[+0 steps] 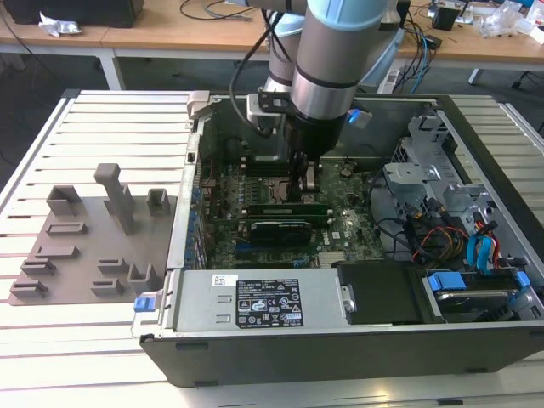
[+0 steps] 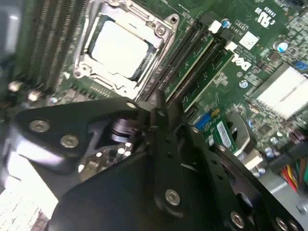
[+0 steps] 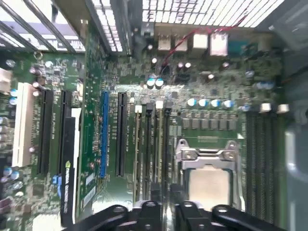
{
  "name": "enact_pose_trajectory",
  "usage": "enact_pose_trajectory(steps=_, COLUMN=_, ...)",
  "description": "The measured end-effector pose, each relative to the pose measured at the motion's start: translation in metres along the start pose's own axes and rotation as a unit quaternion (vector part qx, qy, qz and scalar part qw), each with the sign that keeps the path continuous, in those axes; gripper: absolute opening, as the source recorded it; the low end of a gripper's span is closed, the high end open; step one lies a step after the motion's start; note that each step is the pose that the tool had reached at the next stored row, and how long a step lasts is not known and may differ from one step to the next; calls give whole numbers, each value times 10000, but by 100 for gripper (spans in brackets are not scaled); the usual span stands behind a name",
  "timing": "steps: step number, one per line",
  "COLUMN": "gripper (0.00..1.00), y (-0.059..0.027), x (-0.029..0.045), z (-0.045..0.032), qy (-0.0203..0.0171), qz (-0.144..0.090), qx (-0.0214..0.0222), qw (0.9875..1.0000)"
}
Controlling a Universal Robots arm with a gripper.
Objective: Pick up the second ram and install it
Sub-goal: 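Insert the second ram into the second slot, then press down the second ram until it locks into place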
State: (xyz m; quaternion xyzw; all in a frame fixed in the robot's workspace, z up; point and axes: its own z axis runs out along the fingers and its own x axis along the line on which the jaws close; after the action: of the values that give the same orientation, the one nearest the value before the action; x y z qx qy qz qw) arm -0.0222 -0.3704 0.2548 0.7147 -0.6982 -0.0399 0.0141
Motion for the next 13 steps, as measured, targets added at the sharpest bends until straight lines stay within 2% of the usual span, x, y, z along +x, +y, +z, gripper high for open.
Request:
enact_pose_trajectory(steps=1, gripper=12, y=5, x=-8, z=-70, qy=3, qz=0, qx=2, qw=10000)
enact_pose_trajectory(steps=2, gripper=11, y=9, x=-10, z=-122, qy=3, qz=-1, qx=4, qw=10000)
enact_pose_trajectory(steps=12, gripper=11, y=5, x=-10, z=-131, qy=3, qz=0, qx=4, qw=10000)
enact_pose_trajectory(steps=13, gripper=11, y=-101, x=-7, z=-122, qy=3, qz=1, qx=-10, qw=10000)
